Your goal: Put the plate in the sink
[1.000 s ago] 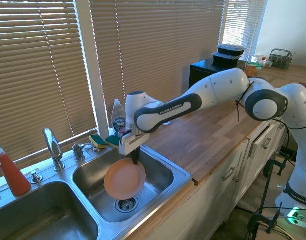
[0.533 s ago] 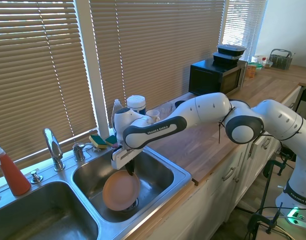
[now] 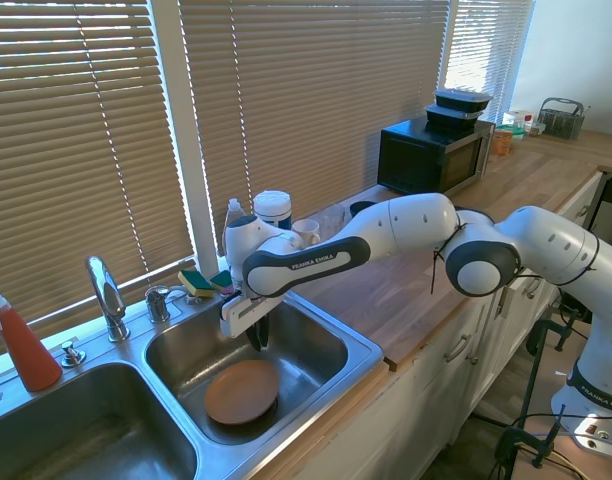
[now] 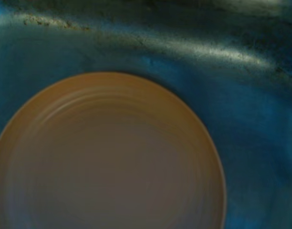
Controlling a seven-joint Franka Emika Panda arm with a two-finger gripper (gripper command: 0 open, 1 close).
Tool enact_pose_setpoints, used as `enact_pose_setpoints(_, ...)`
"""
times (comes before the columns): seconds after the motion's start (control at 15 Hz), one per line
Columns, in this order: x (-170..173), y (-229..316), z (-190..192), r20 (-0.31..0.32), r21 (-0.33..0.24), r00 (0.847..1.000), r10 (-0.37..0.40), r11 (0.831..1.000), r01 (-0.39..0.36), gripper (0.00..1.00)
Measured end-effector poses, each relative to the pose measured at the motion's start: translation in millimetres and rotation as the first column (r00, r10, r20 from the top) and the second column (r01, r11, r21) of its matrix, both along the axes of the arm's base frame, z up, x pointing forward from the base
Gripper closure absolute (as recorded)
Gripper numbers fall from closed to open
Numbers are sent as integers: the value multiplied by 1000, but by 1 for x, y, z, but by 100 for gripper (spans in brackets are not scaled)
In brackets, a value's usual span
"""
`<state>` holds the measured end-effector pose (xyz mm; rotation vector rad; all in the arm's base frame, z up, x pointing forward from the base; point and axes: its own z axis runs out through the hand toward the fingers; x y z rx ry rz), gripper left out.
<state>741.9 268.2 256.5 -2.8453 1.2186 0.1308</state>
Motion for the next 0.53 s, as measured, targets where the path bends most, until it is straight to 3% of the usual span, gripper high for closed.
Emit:
enact_pose_setpoints(0.33,2,-7,53,57,18,998,-10,1000,9,0)
enact_pose_setpoints(0.53,-13,-6,93,73,21,997,-3,1000,1,0)
